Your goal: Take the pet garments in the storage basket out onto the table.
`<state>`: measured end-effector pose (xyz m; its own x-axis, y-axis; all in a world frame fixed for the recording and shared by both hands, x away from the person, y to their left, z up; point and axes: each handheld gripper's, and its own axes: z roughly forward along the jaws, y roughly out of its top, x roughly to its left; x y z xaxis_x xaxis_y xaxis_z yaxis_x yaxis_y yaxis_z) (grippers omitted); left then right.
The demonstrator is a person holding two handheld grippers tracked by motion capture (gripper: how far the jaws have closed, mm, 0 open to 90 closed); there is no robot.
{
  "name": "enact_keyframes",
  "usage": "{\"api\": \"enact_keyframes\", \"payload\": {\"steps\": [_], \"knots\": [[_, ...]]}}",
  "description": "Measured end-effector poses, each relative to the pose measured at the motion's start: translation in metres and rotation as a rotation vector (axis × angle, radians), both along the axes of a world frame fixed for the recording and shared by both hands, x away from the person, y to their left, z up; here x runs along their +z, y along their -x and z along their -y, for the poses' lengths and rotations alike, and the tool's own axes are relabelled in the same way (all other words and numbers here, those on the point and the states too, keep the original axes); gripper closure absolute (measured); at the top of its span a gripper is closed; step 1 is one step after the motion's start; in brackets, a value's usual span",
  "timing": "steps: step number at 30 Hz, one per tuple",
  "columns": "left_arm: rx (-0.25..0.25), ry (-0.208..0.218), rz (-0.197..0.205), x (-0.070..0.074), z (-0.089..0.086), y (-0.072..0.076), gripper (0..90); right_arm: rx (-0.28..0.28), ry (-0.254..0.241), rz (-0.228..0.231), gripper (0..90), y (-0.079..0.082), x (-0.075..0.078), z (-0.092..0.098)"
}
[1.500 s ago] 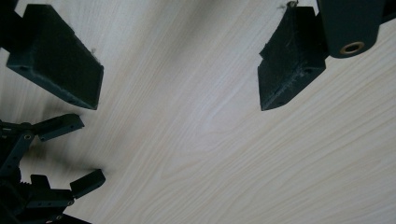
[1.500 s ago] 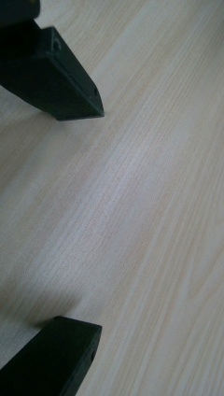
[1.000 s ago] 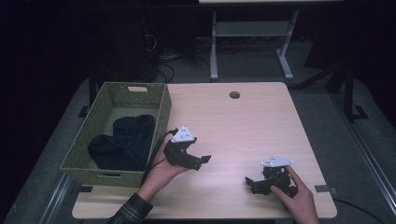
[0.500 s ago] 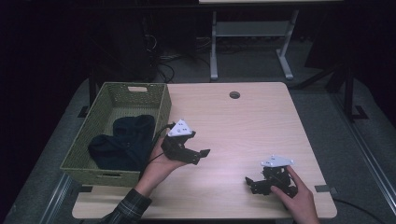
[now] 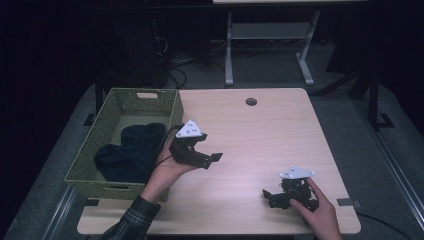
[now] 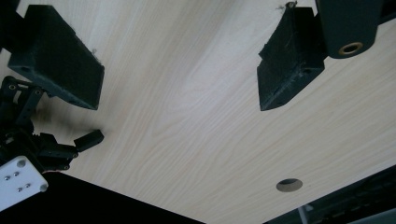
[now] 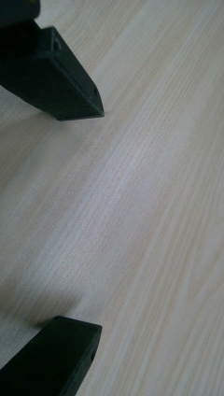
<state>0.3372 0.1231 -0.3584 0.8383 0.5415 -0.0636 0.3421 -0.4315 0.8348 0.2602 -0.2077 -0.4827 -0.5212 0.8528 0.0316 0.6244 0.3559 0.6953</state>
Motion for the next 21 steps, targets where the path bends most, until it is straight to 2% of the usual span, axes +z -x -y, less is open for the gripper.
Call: {"api": "enact_keyframes", "payload": {"steps": [8,21], "knots": [[0.011,0.008,0.01,0.012,-0.006,-0.009,14.3,0.0,0.0,0.0,0.0,0.0,0.0,0.0],[0.064,0.013,0.017,0.02,-0.039,-0.014,14.3,0.002,0.003,0.004,0.0,0.0,0.0,0.0]]}}
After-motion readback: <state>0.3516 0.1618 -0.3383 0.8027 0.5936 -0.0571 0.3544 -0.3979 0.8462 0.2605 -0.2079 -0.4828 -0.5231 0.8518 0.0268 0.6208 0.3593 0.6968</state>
